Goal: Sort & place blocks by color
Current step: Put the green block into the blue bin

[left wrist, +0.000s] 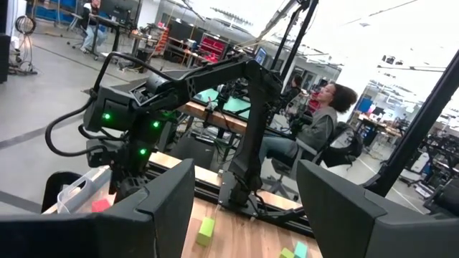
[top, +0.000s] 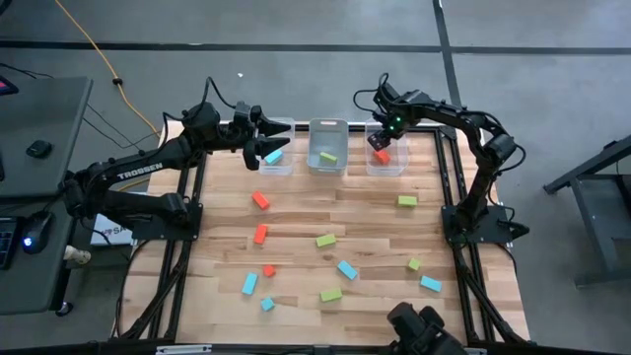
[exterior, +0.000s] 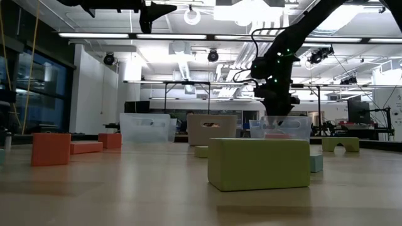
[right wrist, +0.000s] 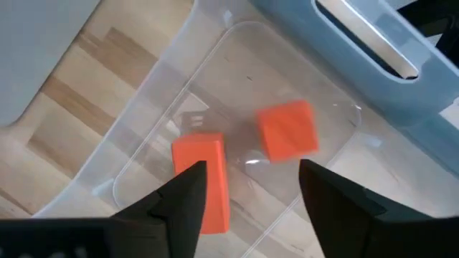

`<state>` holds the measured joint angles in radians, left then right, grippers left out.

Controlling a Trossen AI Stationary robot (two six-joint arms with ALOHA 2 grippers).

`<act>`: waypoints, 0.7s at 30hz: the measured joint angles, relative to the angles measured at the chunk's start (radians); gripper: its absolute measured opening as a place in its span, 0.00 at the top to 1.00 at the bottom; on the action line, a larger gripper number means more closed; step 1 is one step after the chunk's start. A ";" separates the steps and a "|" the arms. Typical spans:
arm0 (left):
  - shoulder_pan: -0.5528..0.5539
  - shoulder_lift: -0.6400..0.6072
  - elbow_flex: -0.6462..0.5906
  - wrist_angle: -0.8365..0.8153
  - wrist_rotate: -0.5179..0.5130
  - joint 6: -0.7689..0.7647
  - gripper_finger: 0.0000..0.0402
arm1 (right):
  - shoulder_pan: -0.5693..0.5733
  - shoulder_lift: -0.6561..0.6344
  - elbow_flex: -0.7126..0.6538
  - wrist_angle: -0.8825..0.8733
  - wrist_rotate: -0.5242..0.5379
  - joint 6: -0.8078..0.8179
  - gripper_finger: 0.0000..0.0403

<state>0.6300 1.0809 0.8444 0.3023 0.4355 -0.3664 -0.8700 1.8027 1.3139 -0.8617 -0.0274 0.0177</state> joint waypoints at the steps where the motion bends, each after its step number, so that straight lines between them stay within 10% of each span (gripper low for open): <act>1: 0.000 0.000 0.000 0.000 0.000 0.000 0.44 | 0.000 0.000 0.006 -0.006 0.000 0.001 0.45; 21: 0.000 0.000 0.000 0.000 0.000 0.002 0.44 | 0.145 -0.265 0.136 -0.234 0.015 0.053 0.43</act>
<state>0.6300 1.0809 0.8444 0.3027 0.4358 -0.3641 -0.7247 1.5379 1.4504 -1.0962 -0.0125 0.0708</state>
